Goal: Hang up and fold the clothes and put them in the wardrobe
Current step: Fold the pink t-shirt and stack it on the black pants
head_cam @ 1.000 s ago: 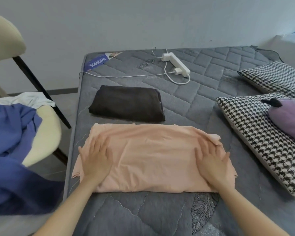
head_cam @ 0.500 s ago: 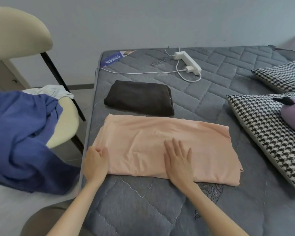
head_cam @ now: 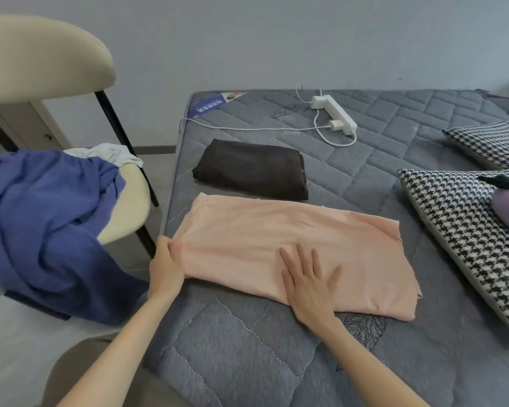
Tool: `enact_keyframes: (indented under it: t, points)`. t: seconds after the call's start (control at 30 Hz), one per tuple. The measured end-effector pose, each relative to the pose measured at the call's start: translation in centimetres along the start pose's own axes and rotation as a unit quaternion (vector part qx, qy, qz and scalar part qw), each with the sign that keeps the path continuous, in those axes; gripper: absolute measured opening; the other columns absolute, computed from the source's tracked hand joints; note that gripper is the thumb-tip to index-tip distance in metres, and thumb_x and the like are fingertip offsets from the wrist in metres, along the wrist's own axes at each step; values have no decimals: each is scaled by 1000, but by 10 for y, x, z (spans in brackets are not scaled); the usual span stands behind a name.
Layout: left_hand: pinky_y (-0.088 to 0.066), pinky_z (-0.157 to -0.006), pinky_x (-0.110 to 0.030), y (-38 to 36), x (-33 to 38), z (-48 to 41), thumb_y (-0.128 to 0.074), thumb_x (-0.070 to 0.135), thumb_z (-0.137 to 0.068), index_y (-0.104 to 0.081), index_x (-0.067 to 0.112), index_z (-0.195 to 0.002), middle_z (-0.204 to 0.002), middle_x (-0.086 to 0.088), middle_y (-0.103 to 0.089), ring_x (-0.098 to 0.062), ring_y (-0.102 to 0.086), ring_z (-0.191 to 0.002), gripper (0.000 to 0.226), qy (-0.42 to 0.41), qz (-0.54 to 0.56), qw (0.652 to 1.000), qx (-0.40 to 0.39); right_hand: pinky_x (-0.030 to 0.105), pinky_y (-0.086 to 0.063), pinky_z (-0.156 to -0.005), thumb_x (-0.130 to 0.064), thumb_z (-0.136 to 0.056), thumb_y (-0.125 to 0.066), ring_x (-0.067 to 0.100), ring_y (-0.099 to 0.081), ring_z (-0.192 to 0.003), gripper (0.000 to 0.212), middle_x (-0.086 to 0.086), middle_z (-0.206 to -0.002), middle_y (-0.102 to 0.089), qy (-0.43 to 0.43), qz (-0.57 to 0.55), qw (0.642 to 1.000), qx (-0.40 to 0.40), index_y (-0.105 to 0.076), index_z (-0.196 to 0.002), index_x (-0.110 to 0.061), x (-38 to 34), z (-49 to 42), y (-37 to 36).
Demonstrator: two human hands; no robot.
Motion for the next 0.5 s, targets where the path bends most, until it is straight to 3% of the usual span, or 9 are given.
enact_keyframes:
  t: [0.2, 0.33, 0.43, 0.5]
  points:
    - [-43, -76, -42, -10, -18, 8, -34, 27, -102, -40, 12, -102, -100, -10, -57, -31, -54, -87, 16, -18, -101, 993, -55, 59, 10, -113, -58, -97, -8, 21, 12, -149, 53, -9, -162, 11, -73, 16, 997, 14, 11, -146, -52, 62, 5, 9]
    - [-36, -93, -51, -3, -5, 13, -41, 20, -100, -45, 11, -117, -116, -16, -54, -37, -51, -105, 20, -21, -230, 973, 20, 51, 7, -118, -55, -99, -11, 21, 8, -149, 54, -3, -163, 5, -159, -15, 986, 44, 1, -151, -47, 121, 19, 25]
    - [-28, -98, -51, -9, 31, 25, -52, 5, -91, -49, 10, -128, -118, -18, -45, -37, -42, -108, 37, -89, -298, 947, 84, 47, 6, -118, -48, -102, -16, 21, 6, -149, 54, 1, -163, 2, -185, -48, 981, 42, -3, -153, -38, 141, 23, 30]
    - [-25, -102, -48, -36, 60, 37, -52, 8, -90, -45, 18, -134, -129, -13, -42, -33, -39, -119, 46, -165, -278, 946, 36, 46, -1, -118, -37, -104, -22, 24, -5, -149, 51, 4, -162, -10, -188, -71, 976, 78, -17, -154, -28, 142, 24, 43]
Point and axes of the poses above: each hand's wrist, its own z-axis away from the middle knuckle, its own y-axis out of the back of the hand, x = y × z, the point moved 10 cm from there along -z, towards the middle knuckle
